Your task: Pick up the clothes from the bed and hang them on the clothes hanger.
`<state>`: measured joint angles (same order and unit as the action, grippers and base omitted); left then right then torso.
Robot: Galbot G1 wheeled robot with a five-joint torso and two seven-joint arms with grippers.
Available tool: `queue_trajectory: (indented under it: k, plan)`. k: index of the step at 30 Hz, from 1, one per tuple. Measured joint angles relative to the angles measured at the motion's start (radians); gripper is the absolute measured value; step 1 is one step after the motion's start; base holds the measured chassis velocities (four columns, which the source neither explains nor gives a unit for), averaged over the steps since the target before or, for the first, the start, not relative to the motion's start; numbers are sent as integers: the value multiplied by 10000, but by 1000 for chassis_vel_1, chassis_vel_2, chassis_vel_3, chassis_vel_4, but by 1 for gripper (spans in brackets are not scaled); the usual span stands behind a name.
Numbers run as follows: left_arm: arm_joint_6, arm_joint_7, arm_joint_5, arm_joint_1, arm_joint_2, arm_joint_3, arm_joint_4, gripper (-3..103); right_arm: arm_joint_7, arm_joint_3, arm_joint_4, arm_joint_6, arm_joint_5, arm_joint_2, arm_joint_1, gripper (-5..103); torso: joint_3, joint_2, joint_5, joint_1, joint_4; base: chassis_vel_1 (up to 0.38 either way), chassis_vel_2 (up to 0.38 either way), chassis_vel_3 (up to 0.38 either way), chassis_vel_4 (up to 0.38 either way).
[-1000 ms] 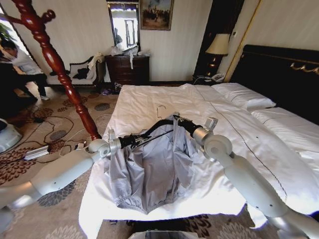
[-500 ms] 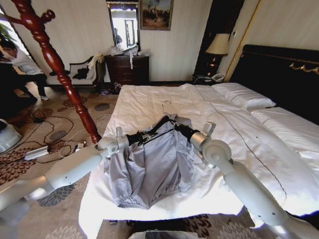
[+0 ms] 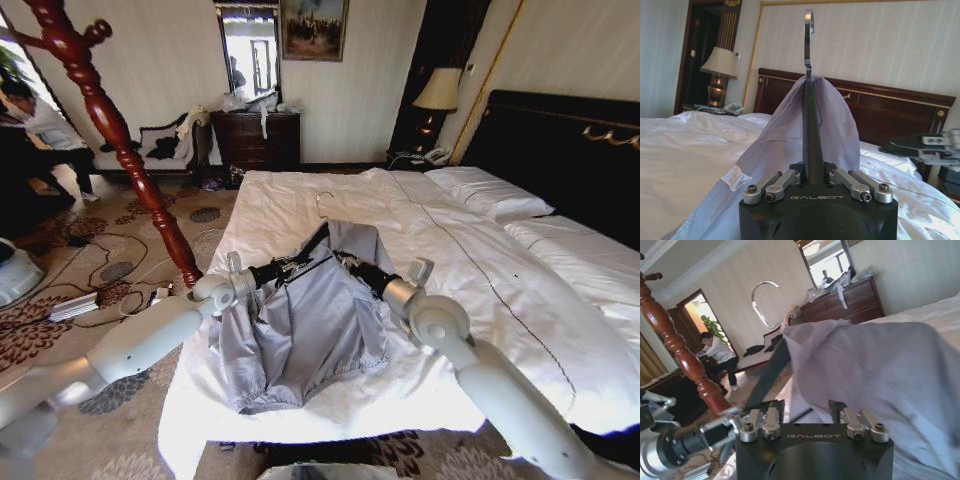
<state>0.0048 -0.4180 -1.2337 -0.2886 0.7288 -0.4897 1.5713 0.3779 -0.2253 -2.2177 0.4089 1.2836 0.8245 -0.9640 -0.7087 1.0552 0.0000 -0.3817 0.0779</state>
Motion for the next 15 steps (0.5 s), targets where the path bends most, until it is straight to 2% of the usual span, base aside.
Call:
queue_trajectory:
  k: [3, 4, 6, 7, 8, 9, 10, 11, 12, 13, 15]
  plan:
    - [-30, -3, -12, 16, -30, 21, 3, 18, -85, -524, -142, 2, -186, -194, -423, 56, 0, 0, 0, 0, 3, 0, 0, 0, 0]
    - [-32, -6, -17, 21, -55, 22, 17, 18, -99, -733, -139, -1, -378, -264, -567, 61, 0, 0, 0, 0, 4, 0, 0, 0, 0]
    - [-35, -32, -18, 24, -186, 17, 192, 18, -309, -1191, 240, -148, -1953, -501, -844, 73, 0, 0, 0, 1, 2, 0, 0, 0, 0]
    - [-35, -32, -18, 24, -186, 17, 192, 18, -309, -1191, 240, -148, -1953, -501, -844, 73, 0, 0, 0, 1, 2, 0, 0, 0, 0]
    - [-36, -60, -20, 24, -269, 0, 327, 18, -540, -1333, 590, -315, -3092, -639, -939, 73, 0, 0, 1, 0, -2, 0, 0, 0, 0]
    - [-35, -115, -21, 23, -398, -30, 533, 18, -944, -1533, 1230, -627, -5024, -875, -1073, 84, -1, 0, 2, 0, -2, 0, 0, 0, 0]
    - [-25, -148, -25, 22, -476, -45, 667, 18, -1127, -1632, 1583, -837, -6143, -1003, -1150, 84, -2, 0, 3, 0, 1, 0, 0, 0, 0]
    - [-25, -148, -25, 22, -476, -45, 667, 18, -1127, -1632, 1583, -837, -6143, -1003, -1150, 84, -2, 0, 3, 0, 1, 0, 0, 0, 0]
    - [-23, -157, -27, 21, -499, -50, 709, 18, -1188, -1667, 1699, -919, -6516, -1044, -1178, 89, -2, -1, 3, 0, 2, 0, 0, 0, 0]
    - [-9, -230, -28, 12, -658, -72, 967, 18, -1407, -1786, 2015, -1189, -7641, -1238, -1346, 94, -2, 0, 5, -1, 4, 0, 0, 0, 0]
    - [14, -267, -41, -18, -785, -70, 1181, 18, -1585, -1819, 2085, -1399, -8332, -1399, -1484, 99, -1, 0, 3, 0, 2, 0, 0, 0, 0]
